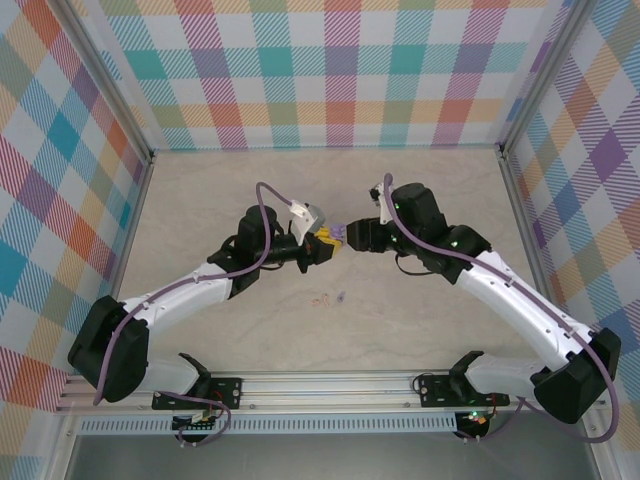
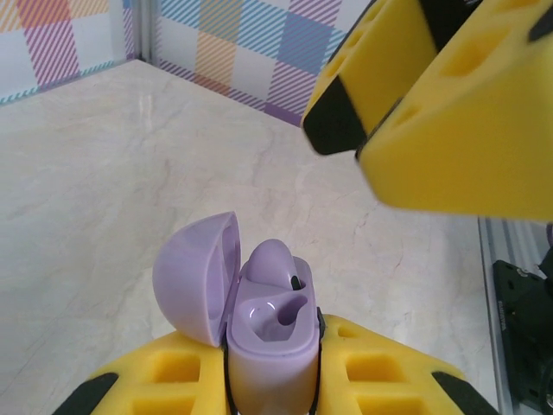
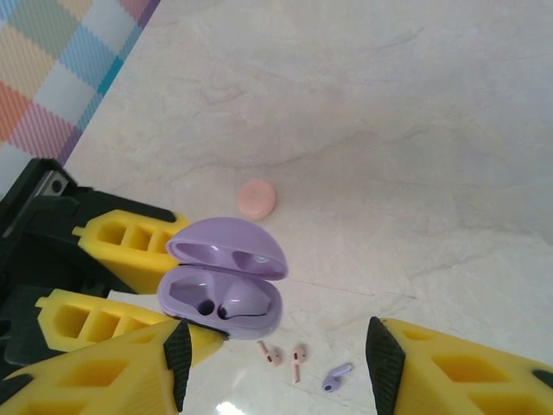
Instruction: Insert wireless bluetooth earbuds into charging case
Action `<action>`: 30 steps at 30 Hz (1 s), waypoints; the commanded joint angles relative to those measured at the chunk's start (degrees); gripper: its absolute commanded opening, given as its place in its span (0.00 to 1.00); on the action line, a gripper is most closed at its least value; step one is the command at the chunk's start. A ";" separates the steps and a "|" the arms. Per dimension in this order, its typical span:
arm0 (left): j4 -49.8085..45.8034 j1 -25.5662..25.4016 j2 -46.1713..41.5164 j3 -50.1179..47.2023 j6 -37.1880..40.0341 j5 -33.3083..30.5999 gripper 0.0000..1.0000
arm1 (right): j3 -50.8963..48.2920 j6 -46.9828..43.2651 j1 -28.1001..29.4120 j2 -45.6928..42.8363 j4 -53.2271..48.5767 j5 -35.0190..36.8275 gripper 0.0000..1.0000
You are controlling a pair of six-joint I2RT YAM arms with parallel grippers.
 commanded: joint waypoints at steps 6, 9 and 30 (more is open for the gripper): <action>2.21 0.72 -4.01 -1.57 -0.36 0.18 0.07 | -1.43 6.18 -1.50 1.34 -9.64 12.77 0.59; 2.30 1.35 -5.22 -1.42 -0.43 3.66 0.07 | -2.73 6.91 -2.34 3.50 -10.25 9.73 0.58; -3.74 2.26 -15.43 -0.07 0.40 12.84 0.09 | -4.51 7.09 -1.33 26.23 -4.43 -12.85 0.56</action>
